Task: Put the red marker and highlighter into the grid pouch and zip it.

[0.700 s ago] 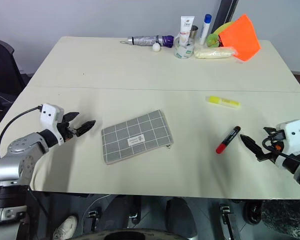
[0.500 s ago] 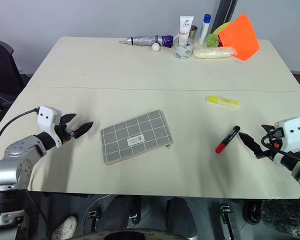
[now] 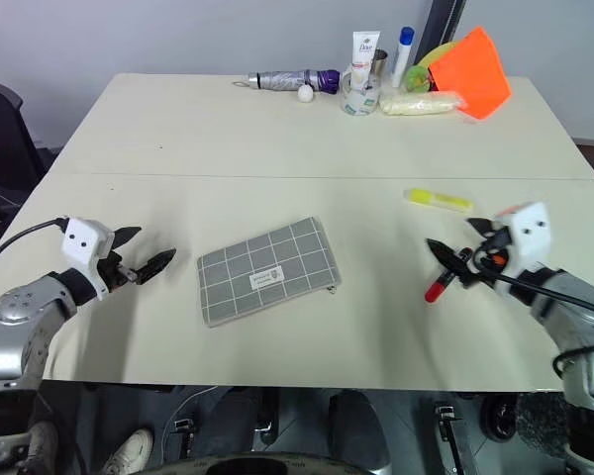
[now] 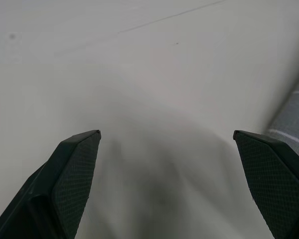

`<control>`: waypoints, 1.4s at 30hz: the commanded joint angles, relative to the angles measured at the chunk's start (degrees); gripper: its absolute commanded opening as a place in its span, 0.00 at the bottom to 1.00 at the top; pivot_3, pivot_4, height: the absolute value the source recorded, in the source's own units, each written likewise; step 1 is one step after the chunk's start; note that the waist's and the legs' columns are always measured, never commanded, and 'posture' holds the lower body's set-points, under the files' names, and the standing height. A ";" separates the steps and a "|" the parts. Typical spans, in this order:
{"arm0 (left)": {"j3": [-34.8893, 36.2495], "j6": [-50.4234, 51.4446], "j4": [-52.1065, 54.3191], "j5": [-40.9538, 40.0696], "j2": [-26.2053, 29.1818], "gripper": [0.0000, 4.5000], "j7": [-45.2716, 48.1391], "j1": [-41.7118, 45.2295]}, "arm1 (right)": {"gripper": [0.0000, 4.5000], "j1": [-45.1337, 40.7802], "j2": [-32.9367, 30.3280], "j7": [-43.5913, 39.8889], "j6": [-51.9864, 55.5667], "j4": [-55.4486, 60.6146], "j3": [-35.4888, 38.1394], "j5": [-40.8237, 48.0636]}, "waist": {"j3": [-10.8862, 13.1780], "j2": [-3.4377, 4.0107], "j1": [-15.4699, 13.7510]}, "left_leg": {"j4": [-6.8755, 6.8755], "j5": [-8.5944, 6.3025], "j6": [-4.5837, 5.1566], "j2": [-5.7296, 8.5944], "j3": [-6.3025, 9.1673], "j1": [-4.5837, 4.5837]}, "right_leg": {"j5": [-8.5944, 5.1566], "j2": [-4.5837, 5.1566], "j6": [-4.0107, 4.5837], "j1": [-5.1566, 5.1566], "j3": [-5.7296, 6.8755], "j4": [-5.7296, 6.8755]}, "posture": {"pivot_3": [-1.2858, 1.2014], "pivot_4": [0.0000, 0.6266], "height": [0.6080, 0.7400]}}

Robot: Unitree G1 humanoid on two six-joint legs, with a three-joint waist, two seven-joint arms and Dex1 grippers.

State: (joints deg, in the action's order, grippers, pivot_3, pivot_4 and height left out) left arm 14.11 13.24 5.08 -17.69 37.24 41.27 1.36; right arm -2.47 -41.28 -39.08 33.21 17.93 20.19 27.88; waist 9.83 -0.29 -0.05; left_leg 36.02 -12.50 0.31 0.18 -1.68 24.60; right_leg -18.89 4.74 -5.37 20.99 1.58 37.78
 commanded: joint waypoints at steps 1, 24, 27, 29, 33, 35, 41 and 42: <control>0.35 -5.52 3.25 1.39 0.96 1.00 1.70 -2.52 | 0.82 -3.86 1.74 1.08 1.19 3.97 -4.74 0.87 | 0.00 0.00 0.13 | -0.02 0.00 0.00 0.00 0.00 0.01 | 0.00 0.00 0.01 0.01 0.00 -0.04 | 0.52 0.24 1.00; -13.14 -44.01 -2.62 16.76 11.73 1.00 14.15 -7.71 | 0.01 -16.99 10.24 11.45 5.41 -5.36 -30.48 -19.00 | -0.07 0.19 1.14 | -0.08 -0.03 0.03 0.03 -0.04 0.38 | 0.03 0.08 0.03 0.40 0.03 -0.16 | 0.52 0.24 1.00; -15.71 -47.24 -4.29 18.67 12.08 1.00 14.89 -6.00 | 0.01 -16.99 11.24 11.67 6.65 -5.01 -30.85 -19.56 | -0.12 0.23 1.02 | -0.05 -0.03 0.04 0.03 -0.04 0.38 | 0.03 0.08 0.02 0.37 0.06 -0.15 | 0.52 0.24 1.00; -17.09 -48.51 -5.85 20.10 11.78 1.00 14.35 -4.32 | 0.01 -17.15 11.87 11.88 7.26 -5.39 -31.29 -20.13 | -0.21 0.34 0.98 | -0.02 -0.03 0.05 0.04 -0.04 0.38 | 0.04 0.08 0.01 0.35 0.07 -0.14 | 0.52 0.24 1.00; -18.99 -50.46 -8.96 22.21 10.63 1.00 12.65 -1.09 | 0.01 -17.21 13.31 12.00 7.75 -6.13 -32.03 -20.95 | -0.35 0.43 0.92 | 0.00 -0.04 0.07 0.05 -0.05 0.26 | 0.04 0.07 0.00 0.23 0.07 -0.10 | 0.52 0.24 1.00; -20.03 -52.31 -10.41 23.47 10.34 1.00 12.09 0.14 | 0.01 -17.06 14.20 11.93 8.03 -6.32 -32.42 -21.17 | -0.35 0.45 0.88 | 0.00 -0.04 0.07 0.05 -0.05 0.08 | 0.04 0.07 0.00 0.08 0.07 -0.07 | 0.52 0.24 1.00; -22.32 -55.92 -12.92 24.54 10.00 1.00 10.81 2.22 | 0.01 -16.78 15.13 10.38 8.00 -5.77 -34.52 -21.56 | -0.79 0.59 0.91 | -0.02 -0.04 0.07 0.05 -0.05 -0.25 | 0.03 0.09 0.02 -0.03 0.07 -0.07 | 0.52 0.24 1.00; -22.55 -56.21 -13.17 24.48 9.98 1.00 10.65 2.53 | 0.01 -16.81 15.24 9.97 8.02 -5.60 -34.80 -21.50 | -0.88 0.64 0.91 | -0.03 -0.04 0.07 0.05 -0.05 -0.25 | 0.03 0.08 0.02 -0.03 0.07 -0.07 | 0.52 0.24 1.00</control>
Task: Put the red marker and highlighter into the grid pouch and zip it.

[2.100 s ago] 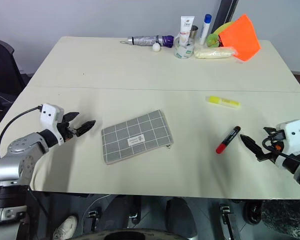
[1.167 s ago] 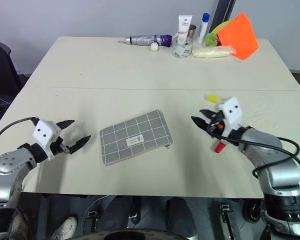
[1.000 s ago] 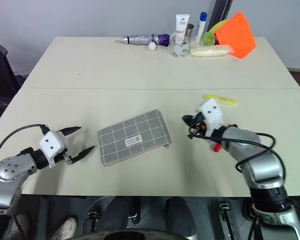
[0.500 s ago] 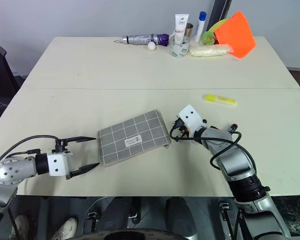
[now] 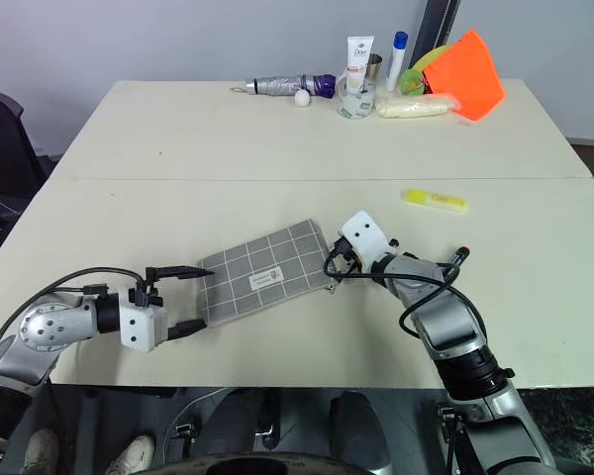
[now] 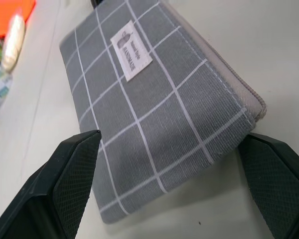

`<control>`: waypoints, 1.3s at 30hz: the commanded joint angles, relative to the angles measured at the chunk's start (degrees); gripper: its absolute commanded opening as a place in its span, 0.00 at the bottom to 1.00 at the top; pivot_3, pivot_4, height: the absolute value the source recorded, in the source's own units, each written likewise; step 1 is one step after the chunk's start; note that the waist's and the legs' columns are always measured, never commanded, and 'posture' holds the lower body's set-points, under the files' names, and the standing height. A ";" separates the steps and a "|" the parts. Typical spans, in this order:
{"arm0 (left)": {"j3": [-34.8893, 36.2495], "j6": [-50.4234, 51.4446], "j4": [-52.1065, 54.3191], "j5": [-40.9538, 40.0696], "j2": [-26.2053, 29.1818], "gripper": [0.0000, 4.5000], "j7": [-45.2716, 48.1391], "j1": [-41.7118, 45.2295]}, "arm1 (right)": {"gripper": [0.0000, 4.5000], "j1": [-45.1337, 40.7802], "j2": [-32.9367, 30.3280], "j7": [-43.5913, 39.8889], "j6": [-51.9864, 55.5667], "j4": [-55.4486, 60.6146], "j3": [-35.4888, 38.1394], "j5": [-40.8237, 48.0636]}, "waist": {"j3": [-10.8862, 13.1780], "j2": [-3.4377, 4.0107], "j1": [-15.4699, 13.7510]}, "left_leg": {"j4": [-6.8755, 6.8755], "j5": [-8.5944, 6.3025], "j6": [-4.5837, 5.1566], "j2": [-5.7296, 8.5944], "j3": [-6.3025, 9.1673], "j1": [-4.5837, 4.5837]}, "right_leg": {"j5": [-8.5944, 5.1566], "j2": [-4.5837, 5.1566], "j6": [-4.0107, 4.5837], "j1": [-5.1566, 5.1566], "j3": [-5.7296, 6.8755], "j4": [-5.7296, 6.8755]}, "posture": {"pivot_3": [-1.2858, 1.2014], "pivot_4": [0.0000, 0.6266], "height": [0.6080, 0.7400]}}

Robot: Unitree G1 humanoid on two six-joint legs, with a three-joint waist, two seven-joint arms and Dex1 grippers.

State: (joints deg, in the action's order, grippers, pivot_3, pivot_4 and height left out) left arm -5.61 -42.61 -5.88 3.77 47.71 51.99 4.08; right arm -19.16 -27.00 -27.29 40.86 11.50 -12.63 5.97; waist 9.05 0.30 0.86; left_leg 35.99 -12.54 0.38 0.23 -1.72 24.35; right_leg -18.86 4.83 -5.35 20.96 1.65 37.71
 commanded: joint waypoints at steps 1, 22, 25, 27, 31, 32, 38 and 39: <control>-3.07 -0.65 -2.47 2.94 -0.48 1.00 -0.18 0.13 | 0.01 -0.16 1.10 -2.25 0.36 1.05 -2.34 0.43 | -0.12 0.06 0.04 | 0.00 0.00 0.00 0.00 0.00 0.00 | 0.00 0.00 0.00 0.00 0.00 0.00 | 0.52 0.24 1.00; -5.53 -2.42 -3.68 0.68 -1.21 1.00 -1.03 3.53 | 0.01 -0.83 1.33 -7.29 -1.73 1.86 -5.74 -1.16 | -0.18 0.04 0.18 | -0.04 0.00 0.00 -0.01 0.00 0.02 | -0.01 0.02 0.02 0.06 0.00 -0.01 | 0.52 0.24 1.00; -5.58 -2.19 -3.51 -0.15 -1.42 1.00 -0.94 3.73 | 0.01 -0.79 1.49 -7.67 -1.96 1.93 -6.08 -1.27 | -0.18 0.04 0.18 | -0.04 0.00 0.00 0.00 0.00 0.03 | -0.01 0.03 0.02 0.07 0.00 -0.01 | 0.52 0.24 1.00; -5.69 -1.95 -3.23 -0.93 -1.36 1.00 -0.63 3.69 | 0.01 -0.83 1.61 -7.66 -2.01 1.81 -6.03 -1.34 | -0.18 0.04 0.21 | -0.05 0.00 0.00 -0.01 0.00 0.04 | -0.01 0.03 0.02 0.08 0.00 -0.01 | 0.52 0.24 1.00; -5.58 -1.97 -2.68 -3.38 -1.19 0.71 0.20 3.14 | 0.00 -0.84 1.60 -7.51 -2.20 1.40 -5.70 -1.51 | -0.17 0.03 0.27 | -0.07 0.00 0.00 -0.01 0.00 0.08 | -0.01 0.03 0.03 0.14 0.00 -0.01 | 0.52 0.24 1.00; -5.43 -1.69 -2.55 -3.95 -1.25 0.59 0.30 3.05 | 0.00 -0.84 1.56 -7.51 -2.28 1.28 -5.63 -1.53 | -0.17 0.03 0.27 | -0.08 0.00 0.00 0.00 -0.01 0.11 | -0.01 0.03 0.03 0.17 0.00 -0.01 | 0.52 0.24 1.00; -4.54 0.12 -2.05 -5.91 -1.83 0.02 0.09 3.02 | 0.00 -1.23 1.24 -7.54 -2.82 1.02 -4.67 -1.49 | -0.17 0.02 0.27 | -0.09 0.00 0.00 -0.01 -0.01 0.14 | -0.01 0.04 0.03 0.23 0.00 -0.02 | 0.52 0.24 1.00; -3.97 2.13 -1.10 -7.54 -2.47 0.02 -0.37 3.06 | 0.00 -1.60 0.93 -7.35 -3.38 0.91 -3.82 -1.57 | -0.16 0.03 0.26 | -0.09 0.00 0.00 -0.01 -0.01 0.14 | -0.01 0.04 0.03 0.23 0.00 -0.02 | 0.52 0.24 1.00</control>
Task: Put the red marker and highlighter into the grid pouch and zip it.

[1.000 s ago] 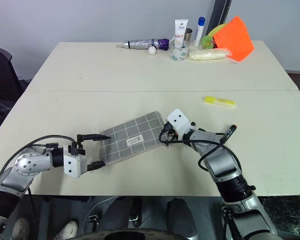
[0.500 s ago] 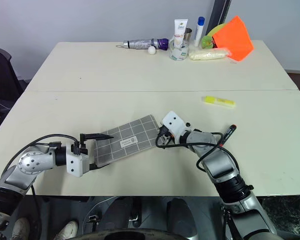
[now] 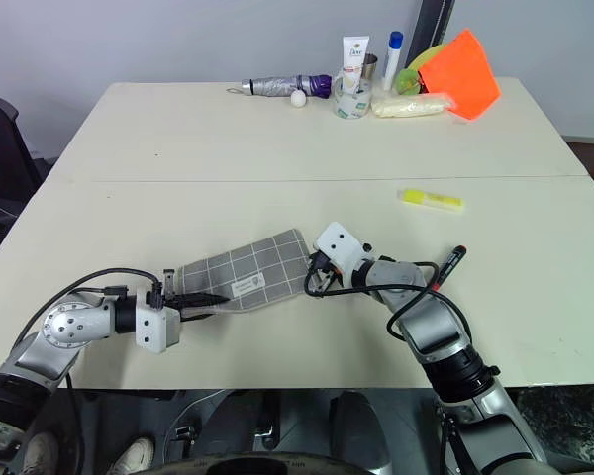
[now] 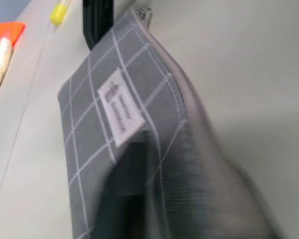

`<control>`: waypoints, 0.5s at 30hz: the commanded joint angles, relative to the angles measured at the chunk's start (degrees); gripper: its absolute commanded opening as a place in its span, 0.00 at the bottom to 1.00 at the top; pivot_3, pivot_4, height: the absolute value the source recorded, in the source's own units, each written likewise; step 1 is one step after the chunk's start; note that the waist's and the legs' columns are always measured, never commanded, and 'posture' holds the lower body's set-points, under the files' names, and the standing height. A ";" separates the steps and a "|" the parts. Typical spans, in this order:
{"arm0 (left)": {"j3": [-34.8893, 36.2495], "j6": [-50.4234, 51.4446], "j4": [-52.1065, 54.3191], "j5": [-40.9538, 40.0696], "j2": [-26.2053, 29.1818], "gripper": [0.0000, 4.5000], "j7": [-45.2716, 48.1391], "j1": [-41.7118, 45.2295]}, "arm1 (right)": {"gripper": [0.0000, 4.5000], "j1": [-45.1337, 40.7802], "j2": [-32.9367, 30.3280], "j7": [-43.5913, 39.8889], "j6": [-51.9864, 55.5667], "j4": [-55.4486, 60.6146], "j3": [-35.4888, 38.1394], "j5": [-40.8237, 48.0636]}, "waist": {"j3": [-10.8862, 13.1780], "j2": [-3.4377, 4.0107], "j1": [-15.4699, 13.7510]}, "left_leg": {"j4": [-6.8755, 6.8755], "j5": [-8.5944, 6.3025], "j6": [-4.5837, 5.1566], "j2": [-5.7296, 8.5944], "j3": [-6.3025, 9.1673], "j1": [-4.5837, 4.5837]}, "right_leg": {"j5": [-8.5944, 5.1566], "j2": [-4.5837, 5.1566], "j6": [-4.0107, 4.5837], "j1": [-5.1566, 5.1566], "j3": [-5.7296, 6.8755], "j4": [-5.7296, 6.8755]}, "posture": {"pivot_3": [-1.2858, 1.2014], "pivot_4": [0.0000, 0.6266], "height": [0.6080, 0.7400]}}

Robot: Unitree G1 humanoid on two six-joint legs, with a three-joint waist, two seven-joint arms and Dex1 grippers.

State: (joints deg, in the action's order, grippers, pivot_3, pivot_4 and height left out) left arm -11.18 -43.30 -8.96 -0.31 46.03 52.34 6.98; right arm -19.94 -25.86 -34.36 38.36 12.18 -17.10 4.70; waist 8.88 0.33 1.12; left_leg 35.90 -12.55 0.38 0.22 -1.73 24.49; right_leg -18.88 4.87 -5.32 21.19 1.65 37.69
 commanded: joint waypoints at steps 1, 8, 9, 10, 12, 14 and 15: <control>2.12 5.04 3.08 -5.04 -1.37 0.02 -1.14 0.20 | 0.00 -1.30 -0.52 -0.06 -1.25 0.10 1.66 -0.29 | 0.02 0.01 -0.01 | 0.00 0.00 0.00 0.00 0.00 0.00 | 0.00 0.00 0.00 0.00 0.00 0.00 | 0.52 0.24 1.00; 4.70 27.27 13.75 -14.58 -7.16 0.02 -5.67 2.22 | 0.00 -7.14 -3.25 4.78 -2.40 -4.16 12.17 -0.71 | 0.09 -0.04 -0.37 | 0.09 0.00 0.00 0.02 0.00 0.18 | 0.02 0.01 -0.03 -0.06 0.01 0.01 | 0.52 0.24 1.00; 4.78 30.53 14.92 -15.02 -8.68 0.02 -7.21 3.25 | 0.00 -7.96 -3.91 5.17 -2.23 -4.61 13.71 -0.38 | 0.09 -0.05 -0.46 | 0.10 0.00 0.01 0.02 0.00 0.22 | 0.02 0.01 -0.03 -0.06 0.02 0.02 | 0.52 0.24 1.00; 4.96 33.63 15.83 -15.48 -10.15 0.02 -8.69 4.08 | 0.00 -8.47 -4.36 4.84 -1.62 -4.78 14.98 0.57 | 0.09 -0.05 -0.48 | 0.10 0.01 0.01 0.03 0.00 0.24 | 0.02 0.01 -0.04 -0.07 0.03 0.02 | 0.52 0.24 1.00; 5.28 37.65 17.05 -16.11 -12.46 0.02 -10.44 5.09 | 0.00 -8.85 -4.86 4.39 -0.67 -4.88 16.51 1.73 | 0.10 -0.08 -0.44 | 0.10 0.01 0.02 0.04 0.00 0.25 | 0.03 -0.02 -0.06 -0.09 0.05 0.02 | 0.52 0.24 1.00; 5.24 38.94 17.37 -15.22 -14.25 0.00 -11.66 5.78 | 0.12 -9.01 -4.70 4.86 0.17 -5.13 17.67 2.02 | 0.10 -0.08 -0.11 | 0.09 0.00 0.04 0.03 -0.01 0.25 | 0.02 -0.11 -0.06 -0.10 0.06 0.02 | 0.52 0.24 1.00; 4.90 39.53 17.28 -14.62 -15.77 0.00 -12.87 6.51 | 0.19 -9.04 -4.61 4.90 0.64 -5.01 18.27 2.42 | 0.11 -0.07 -0.10 | 0.07 0.00 0.05 0.01 -0.04 0.25 | 0.02 -0.15 -0.06 -0.08 0.05 0.03 | 0.52 0.24 1.00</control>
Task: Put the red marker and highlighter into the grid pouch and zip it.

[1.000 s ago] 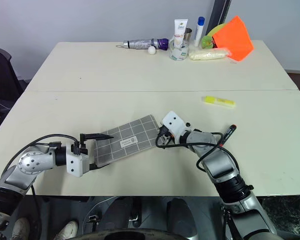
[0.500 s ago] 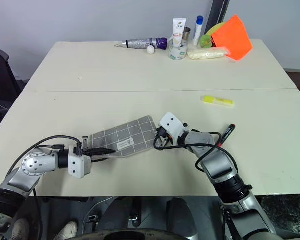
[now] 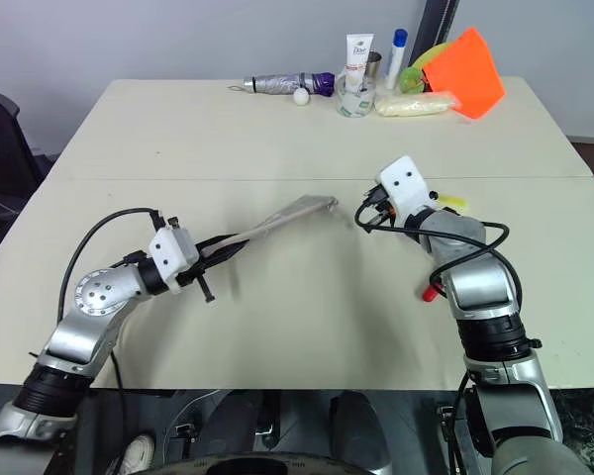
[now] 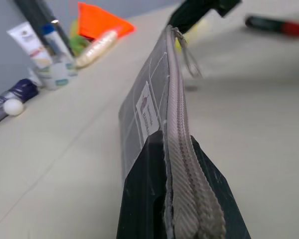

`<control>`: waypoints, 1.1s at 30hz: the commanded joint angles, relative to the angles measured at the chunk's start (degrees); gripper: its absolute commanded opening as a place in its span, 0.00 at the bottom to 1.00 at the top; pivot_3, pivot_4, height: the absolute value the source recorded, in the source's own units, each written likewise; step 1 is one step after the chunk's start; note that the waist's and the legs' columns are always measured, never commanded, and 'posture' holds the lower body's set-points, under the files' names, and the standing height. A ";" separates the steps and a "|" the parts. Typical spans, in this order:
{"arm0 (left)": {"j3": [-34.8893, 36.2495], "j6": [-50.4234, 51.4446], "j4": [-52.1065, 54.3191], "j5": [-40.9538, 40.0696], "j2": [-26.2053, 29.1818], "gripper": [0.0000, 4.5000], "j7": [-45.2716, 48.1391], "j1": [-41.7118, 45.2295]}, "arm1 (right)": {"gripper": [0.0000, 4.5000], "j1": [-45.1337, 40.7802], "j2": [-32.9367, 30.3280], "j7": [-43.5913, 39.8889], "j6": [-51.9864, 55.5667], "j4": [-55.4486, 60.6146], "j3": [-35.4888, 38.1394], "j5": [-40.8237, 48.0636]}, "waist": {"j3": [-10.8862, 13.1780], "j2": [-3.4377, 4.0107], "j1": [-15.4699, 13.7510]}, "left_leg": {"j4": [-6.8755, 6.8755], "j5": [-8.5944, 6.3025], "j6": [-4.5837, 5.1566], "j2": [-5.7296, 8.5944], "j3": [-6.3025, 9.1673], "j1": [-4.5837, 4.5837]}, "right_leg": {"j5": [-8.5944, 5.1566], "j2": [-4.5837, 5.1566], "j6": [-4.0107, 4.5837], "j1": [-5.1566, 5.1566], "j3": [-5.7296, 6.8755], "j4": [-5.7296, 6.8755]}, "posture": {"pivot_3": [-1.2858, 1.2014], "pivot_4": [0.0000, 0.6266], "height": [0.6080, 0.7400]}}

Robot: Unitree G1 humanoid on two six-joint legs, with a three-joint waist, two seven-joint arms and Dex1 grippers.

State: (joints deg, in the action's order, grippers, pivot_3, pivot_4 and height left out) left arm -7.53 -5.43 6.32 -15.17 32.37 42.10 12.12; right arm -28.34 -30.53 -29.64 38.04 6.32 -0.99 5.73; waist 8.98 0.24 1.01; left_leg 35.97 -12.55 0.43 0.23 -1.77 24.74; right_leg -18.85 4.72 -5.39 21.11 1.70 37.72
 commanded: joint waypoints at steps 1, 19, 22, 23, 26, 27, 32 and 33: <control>0.96 2.34 1.91 0.77 -3.65 0.00 -3.93 2.08 | 0.29 -0.64 0.27 0.23 1.28 1.09 2.70 1.89 | 0.03 -0.01 -0.11 | 0.00 0.00 0.00 0.00 -0.01 0.00 | 0.00 -0.02 0.00 0.00 0.00 0.02 | 0.52 0.24 1.00; -0.88 2.73 0.12 5.01 -10.35 0.00 -4.20 4.87 | 0.75 -1.30 3.70 0.54 1.75 3.93 2.92 6.06 | 0.09 -0.11 -0.34 | 0.18 0.01 0.01 0.00 -0.01 0.00 | 0.00 -0.06 -0.02 0.00 0.00 0.21 | 0.52 0.24 1.00; -1.04 2.54 0.08 5.34 -10.57 0.00 -4.03 4.74 | 0.75 -1.54 4.37 0.84 1.53 3.67 2.69 6.23 | 0.09 -0.12 -0.35 | 0.18 0.01 0.01 0.00 -0.01 0.00 | 0.00 -0.06 -0.02 0.00 0.00 0.21 | 0.52 0.24 1.00; -1.11 2.53 0.04 5.46 -10.70 0.00 -4.05 4.77 | 0.70 -1.69 4.79 1.06 1.45 3.50 2.65 6.34 | 0.09 -0.12 -0.35 | 0.18 0.01 0.01 0.00 -0.01 0.00 | 0.00 -0.06 -0.02 -0.01 0.00 0.21 | 0.52 0.24 1.00; -1.24 2.81 0.20 5.80 -11.18 0.00 -4.11 5.02 | 0.47 -2.13 6.00 1.93 1.47 3.09 2.79 6.79 | 0.10 -0.13 -0.35 | 0.18 0.01 0.01 0.00 -0.01 0.00 | 0.00 -0.06 -0.02 -0.01 0.00 0.21 | 0.52 0.24 1.00; -1.26 2.86 0.26 5.93 -11.30 0.00 -4.09 5.06 | 0.37 -2.22 6.24 2.11 1.49 3.08 2.84 6.87 | 0.10 -0.13 -0.35 | 0.18 0.01 0.01 0.00 -0.01 0.00 | 0.00 -0.06 -0.02 0.00 0.00 0.21 | 0.52 0.24 1.00; -1.22 2.60 -0.06 6.42 -11.55 0.00 -3.74 5.05 | 0.01 -2.27 6.61 2.19 1.58 3.90 2.59 7.24 | 0.10 -0.13 -0.35 | 0.18 0.01 0.01 0.00 -0.01 0.00 | 0.00 -0.06 -0.02 0.00 0.00 0.21 | 0.52 0.24 1.00; -1.23 2.57 -0.19 6.46 -11.61 0.00 -3.72 5.10 | 0.01 -2.30 6.60 2.12 1.59 4.09 2.49 7.34 | 0.10 -0.13 -0.35 | 0.18 0.01 0.01 0.00 -0.01 0.00 | 0.00 -0.06 -0.02 -0.01 0.00 0.21 | 0.52 0.24 1.00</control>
State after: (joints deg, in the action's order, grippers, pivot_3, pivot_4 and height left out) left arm -8.87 -1.66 5.14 -9.04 21.03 38.36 16.22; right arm -29.26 -24.00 -27.51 40.33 7.73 0.75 12.22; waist 9.08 0.11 0.67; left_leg 36.15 -12.54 0.43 0.23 -1.78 24.74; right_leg -18.86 4.66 -5.41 21.10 1.70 37.93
